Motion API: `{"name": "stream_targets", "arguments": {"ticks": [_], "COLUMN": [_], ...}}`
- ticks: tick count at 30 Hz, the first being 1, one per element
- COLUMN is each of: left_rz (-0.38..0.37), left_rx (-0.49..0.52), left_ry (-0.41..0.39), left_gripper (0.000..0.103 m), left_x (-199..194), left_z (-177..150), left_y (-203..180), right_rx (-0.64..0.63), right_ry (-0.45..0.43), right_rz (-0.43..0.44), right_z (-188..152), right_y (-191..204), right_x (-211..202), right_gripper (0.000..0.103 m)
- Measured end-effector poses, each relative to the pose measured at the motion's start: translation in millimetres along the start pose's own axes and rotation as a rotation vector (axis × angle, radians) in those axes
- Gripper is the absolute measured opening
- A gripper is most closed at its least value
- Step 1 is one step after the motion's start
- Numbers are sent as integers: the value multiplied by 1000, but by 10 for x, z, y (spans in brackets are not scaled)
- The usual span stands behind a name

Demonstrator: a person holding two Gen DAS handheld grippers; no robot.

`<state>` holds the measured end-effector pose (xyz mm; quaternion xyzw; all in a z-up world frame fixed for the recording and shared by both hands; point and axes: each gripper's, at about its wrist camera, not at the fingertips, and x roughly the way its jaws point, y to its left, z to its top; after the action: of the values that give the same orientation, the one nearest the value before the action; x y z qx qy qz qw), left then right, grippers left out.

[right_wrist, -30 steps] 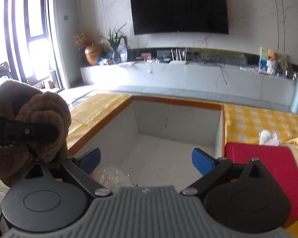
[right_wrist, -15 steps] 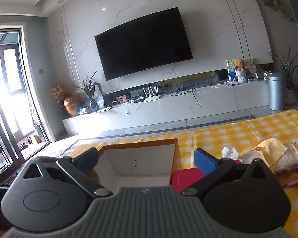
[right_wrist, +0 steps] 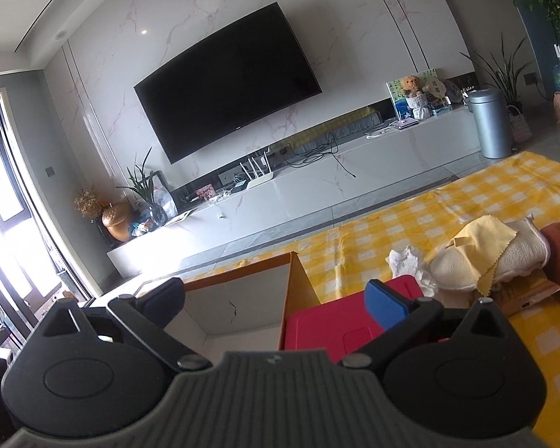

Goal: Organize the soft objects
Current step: 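Lower the brown plush into the cardboard box and open the left tool, then grasp the orange sponge with the right tool while the left tool moves to the pile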

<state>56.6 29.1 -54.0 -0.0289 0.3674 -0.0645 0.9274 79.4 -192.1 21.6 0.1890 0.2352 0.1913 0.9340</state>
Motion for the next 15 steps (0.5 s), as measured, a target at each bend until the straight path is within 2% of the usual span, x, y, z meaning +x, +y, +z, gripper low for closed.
{"name": "stream_targets", "arguments": {"ticks": [2, 4, 5, 7, 10, 15], "left_rz": [45, 75, 79, 71, 49, 85], "left_rx": [38, 90, 107, 103, 84, 48], "left_ry": [-57, -110, -111, -98, -128, -187], "left_gripper": [94, 95, 96, 96, 96, 96], "left_x": [-83, -158, -175, -193, -267, -413], "left_z": [-44, -67, -60, -45, -20, 41], "left_y": [-76, -147, -173, -188, -188, -162], "right_rx": [3, 3, 3, 1, -9, -13], "right_ry": [4, 5, 5, 2, 5, -2], "right_rz": [0, 0, 1, -4, -4, 0], "right_z": [2, 4, 2, -13, -21, 9], "right_y": [-17, -21, -21, -5, -2, -8], "right_x": [-18, -25, -23, -41, -48, -97], "right_gripper": [101, 101, 101, 101, 101, 100]}}
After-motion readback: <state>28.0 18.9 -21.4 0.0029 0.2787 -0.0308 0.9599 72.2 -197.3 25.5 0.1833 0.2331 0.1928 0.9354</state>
